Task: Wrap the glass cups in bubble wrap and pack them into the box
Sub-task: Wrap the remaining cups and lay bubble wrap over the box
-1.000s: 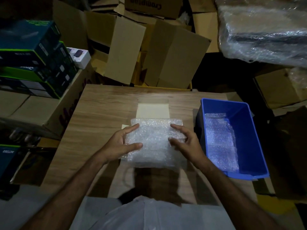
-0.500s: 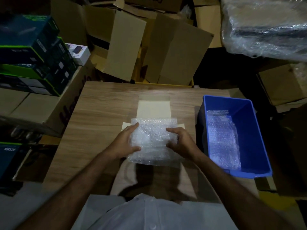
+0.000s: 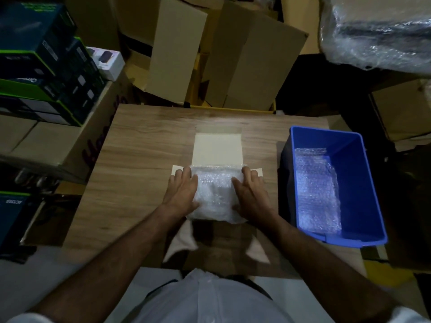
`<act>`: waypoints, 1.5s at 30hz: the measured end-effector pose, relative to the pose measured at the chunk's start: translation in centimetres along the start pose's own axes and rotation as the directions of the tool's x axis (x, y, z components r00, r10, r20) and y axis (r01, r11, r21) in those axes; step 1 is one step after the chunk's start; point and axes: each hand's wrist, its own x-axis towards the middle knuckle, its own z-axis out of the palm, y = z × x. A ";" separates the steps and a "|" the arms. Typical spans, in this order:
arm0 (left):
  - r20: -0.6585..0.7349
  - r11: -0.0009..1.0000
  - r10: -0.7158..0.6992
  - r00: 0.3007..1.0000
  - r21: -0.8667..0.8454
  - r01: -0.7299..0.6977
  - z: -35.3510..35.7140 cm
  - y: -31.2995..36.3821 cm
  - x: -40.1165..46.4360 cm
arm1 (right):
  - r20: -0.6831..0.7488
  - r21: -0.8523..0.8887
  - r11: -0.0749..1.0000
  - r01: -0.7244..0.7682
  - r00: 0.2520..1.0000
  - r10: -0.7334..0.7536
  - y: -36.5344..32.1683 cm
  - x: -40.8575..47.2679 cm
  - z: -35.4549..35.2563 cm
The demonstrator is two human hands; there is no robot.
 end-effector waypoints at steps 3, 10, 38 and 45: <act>-0.006 0.992 0.068 0.998 -0.105 -0.068 -0.7 0.0 -0.4 | -0.054 0.054 0.997 0.051 0.997 -0.048 -0.9 -0.7 -0.9; 0.239 0.978 0.091 0.967 -0.203 -0.041 -0.1 1.7 1.4 | 0.139 0.142 0.990 -0.002 0.990 -0.018 -2.6 0.9 0.4; 0.371 0.885 0.098 0.924 -0.457 0.090 2.4 1.8 3.2 | 0.262 0.179 0.984 0.011 0.963 -0.058 -1.3 2.8 2.5; 0.234 0.841 0.012 0.972 -0.528 0.117 3.6 4.0 2.6 | 0.239 0.147 0.989 -0.001 0.970 -0.035 -2.4 2.3 2.8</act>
